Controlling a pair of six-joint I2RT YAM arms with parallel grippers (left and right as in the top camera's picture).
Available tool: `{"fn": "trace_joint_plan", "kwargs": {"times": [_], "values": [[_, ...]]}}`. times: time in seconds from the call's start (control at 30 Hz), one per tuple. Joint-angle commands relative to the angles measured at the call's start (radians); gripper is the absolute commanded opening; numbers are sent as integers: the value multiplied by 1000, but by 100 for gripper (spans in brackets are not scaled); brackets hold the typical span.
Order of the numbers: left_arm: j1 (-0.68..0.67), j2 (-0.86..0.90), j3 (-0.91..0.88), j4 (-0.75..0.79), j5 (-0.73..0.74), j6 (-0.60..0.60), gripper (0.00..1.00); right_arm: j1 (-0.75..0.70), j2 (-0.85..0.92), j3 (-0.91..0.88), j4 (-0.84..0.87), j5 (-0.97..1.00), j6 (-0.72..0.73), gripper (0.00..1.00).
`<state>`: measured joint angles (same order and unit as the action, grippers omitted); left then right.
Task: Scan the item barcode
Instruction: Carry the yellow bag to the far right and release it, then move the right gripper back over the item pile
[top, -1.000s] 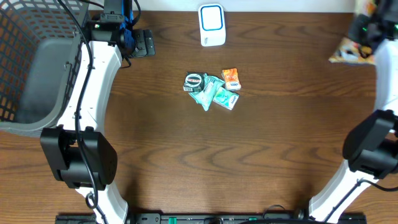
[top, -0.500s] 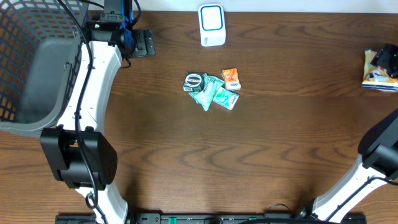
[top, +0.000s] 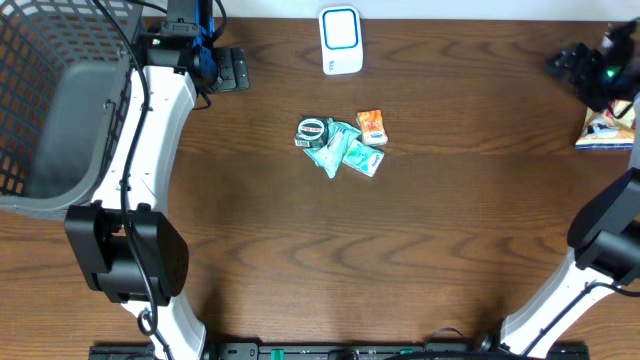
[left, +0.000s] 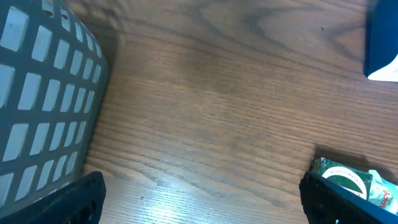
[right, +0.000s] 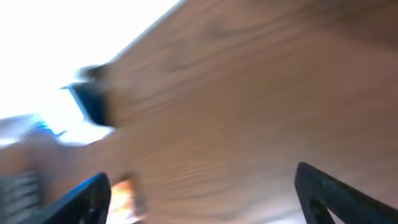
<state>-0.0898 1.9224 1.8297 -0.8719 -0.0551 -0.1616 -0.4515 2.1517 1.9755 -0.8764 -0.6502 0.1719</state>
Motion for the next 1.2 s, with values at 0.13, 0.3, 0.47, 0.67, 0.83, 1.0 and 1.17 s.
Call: {"fn": "trace_joint_plan", "kwargs": {"times": [0.13,0.3,0.47,0.67,0.83,1.0,1.17], "values": [[0,-21,12,-3,-9,-16,98,111,-52,6,-61,-328,13,95],[0,-21,12,-3,-9,-16,98,214,-52,6,-116,-322,-60,95],[0,-21,12,-3,-9,-16,98,351,-51,6,-187,-33,-84,96],[0,-21,12,-3,-10,-16,98,472,-51,6,-247,366,-83,99],[0,-21,12,-3,-10,-16,98,543,-51,6,-238,454,-81,99],[0,-21,12,-3,-10,-16,98,594,-41,5,-208,454,-63,99],[0,-21,12,-3,-9,-16,98,639,-22,2,-189,450,-46,99]]}}
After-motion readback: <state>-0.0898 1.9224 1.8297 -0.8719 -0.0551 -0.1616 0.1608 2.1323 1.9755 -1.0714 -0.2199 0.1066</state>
